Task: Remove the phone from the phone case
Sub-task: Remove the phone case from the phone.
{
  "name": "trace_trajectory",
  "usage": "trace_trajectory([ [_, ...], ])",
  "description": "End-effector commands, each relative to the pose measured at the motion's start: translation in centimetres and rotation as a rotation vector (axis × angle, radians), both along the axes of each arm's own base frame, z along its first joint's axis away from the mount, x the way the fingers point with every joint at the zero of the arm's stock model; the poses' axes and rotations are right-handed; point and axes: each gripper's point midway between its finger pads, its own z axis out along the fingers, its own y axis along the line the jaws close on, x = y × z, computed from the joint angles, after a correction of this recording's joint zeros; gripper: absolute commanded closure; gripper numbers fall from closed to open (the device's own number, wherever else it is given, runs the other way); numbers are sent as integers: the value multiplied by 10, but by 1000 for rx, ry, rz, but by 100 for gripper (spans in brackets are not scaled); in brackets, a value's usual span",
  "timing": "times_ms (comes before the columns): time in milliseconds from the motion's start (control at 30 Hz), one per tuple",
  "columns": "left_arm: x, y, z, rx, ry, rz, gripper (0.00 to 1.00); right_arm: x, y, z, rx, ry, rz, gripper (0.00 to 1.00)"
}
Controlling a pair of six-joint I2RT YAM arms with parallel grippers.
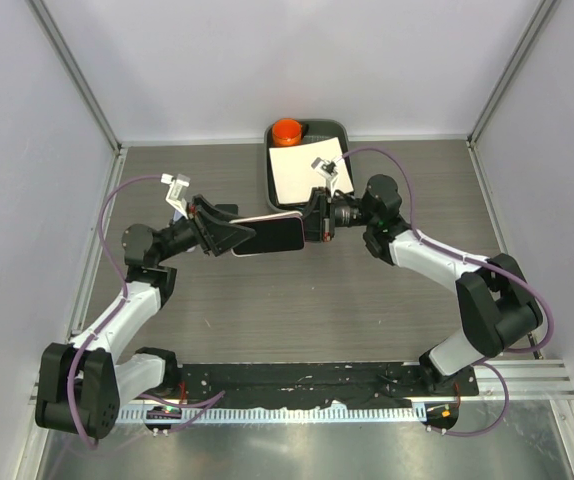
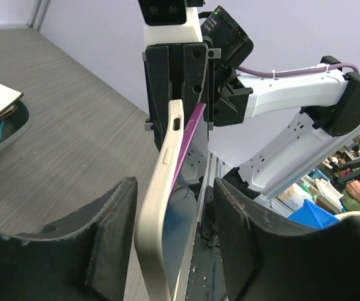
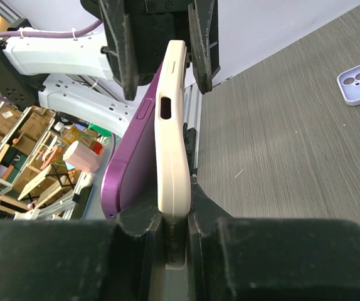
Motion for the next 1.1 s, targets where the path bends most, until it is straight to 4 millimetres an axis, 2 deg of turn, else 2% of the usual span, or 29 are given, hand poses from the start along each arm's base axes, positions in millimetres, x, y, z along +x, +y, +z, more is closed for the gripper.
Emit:
trace_trajectory([
  [0, 1, 3, 21, -15, -108, 34, 41, 3, -2, 22, 45, -54, -12, 99],
  [133, -1, 3, 22, -5, -132, 27, 33, 9, -1, 14, 23, -22, -19, 99],
  [200, -3, 2, 27, 4, -161, 15, 17, 14, 1, 8, -5, 8, -22, 99],
  [300, -4, 1, 32, 24, -199, -1, 2, 19, 3, -3, -38, 35, -22, 99],
  [500, -4, 1, 35, 56, -237, -15, 0, 22, 7, -18, -78, 76, -6, 99],
  [667, 3, 1, 26, 121, -273, -4, 0, 22, 11, -31, -124, 90, 7, 99],
  [700, 5, 0, 18, 139, -233, -6, 0, 20, 12, -33, -133, 98, 14, 99],
  [867, 13, 1, 13, 210, -246, 4, 0, 14, 20, -43, -158, 96, 48, 99],
  [900, 15, 2, 5, 239, -240, 8, 0, 13, 20, -46, -169, 108, 54, 99],
  [1033, 17, 1, -1, 286, -250, 8, 0, 13, 23, -53, -189, 120, 66, 99],
  [1067, 19, 2, 4, 299, -273, 17, 0, 13, 24, -55, -196, 124, 67, 99],
])
